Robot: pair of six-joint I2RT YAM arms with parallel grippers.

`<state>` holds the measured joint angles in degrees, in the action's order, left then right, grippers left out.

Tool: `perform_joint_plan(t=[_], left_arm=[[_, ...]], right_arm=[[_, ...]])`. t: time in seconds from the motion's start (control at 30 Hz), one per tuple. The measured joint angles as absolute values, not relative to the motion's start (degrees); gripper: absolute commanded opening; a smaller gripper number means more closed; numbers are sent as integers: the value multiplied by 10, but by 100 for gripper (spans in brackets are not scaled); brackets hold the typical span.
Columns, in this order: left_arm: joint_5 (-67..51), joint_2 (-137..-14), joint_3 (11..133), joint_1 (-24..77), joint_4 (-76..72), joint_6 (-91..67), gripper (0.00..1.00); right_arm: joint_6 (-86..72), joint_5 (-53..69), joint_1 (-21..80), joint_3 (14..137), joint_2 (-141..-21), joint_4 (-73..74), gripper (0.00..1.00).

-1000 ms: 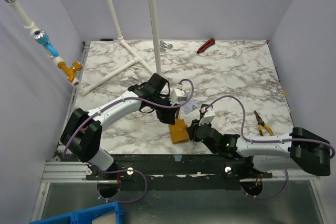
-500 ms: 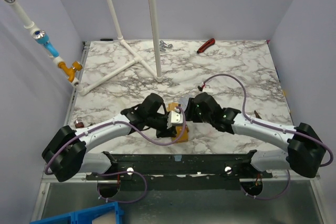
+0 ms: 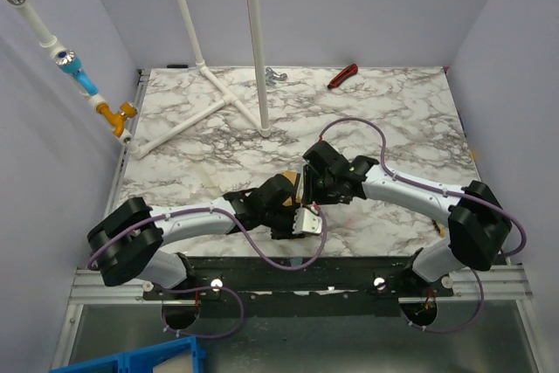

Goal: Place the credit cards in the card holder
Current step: Close the card holder at the center of the board.

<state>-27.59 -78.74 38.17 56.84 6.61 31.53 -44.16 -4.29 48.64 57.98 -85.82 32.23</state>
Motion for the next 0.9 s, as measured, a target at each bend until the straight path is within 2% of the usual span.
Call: perform_joint_plan(t=[0.37, 0.7, 0.9], left_arm=[[-176, -872, 477, 605, 125, 335, 32], [-131, -876, 483, 613, 182, 374, 28], [-101, -891, 494, 636, 194, 393, 25]], right_arm=[[-444, -36, 482, 582, -883, 363, 42], [-440, -25, 482, 588, -913, 360, 35], [-437, -15, 482, 588, -924, 355, 36]])
